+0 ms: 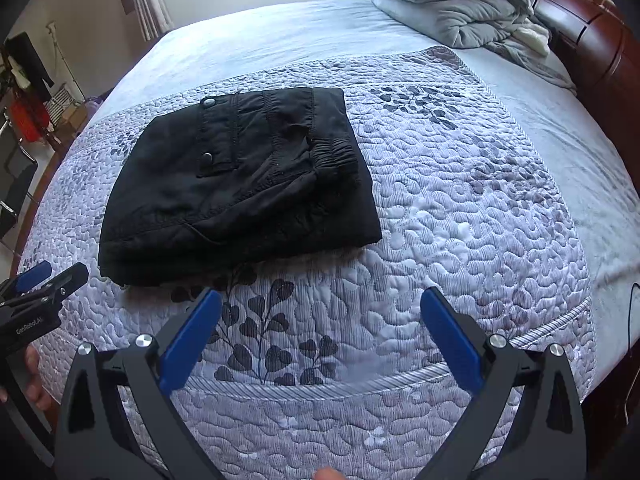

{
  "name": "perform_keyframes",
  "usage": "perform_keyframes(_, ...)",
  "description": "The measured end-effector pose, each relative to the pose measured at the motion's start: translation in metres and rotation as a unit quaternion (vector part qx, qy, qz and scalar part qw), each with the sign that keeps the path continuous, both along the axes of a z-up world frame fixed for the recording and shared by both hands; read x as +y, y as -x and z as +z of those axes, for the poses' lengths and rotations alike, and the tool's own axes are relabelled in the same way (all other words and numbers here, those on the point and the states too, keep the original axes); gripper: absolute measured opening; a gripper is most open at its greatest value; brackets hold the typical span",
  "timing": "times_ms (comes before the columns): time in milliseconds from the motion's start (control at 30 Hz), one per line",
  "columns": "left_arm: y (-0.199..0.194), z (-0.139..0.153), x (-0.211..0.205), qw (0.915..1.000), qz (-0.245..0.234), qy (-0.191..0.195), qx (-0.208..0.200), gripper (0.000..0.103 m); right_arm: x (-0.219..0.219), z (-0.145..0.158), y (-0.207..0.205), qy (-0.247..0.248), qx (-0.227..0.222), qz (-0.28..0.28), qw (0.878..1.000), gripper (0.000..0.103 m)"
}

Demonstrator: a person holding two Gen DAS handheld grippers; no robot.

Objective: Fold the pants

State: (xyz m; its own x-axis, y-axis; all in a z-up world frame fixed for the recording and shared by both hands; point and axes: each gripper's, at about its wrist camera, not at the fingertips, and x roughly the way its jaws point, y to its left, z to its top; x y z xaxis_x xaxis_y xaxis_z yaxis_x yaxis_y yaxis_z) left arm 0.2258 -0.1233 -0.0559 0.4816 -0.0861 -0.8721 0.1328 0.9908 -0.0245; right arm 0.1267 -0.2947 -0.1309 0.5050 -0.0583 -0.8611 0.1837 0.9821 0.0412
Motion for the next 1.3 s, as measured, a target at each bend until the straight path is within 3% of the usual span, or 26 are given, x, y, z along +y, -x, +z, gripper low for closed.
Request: perform_keyframes(1300, -0.0037, 0.0002, -0.0027, 0.9999, -0.01, 0.0, 0.0, 0.099, -0.0006, -0.0016, -0.0039, 0.001, 0.003, 0.004, 1.0, 0.1)
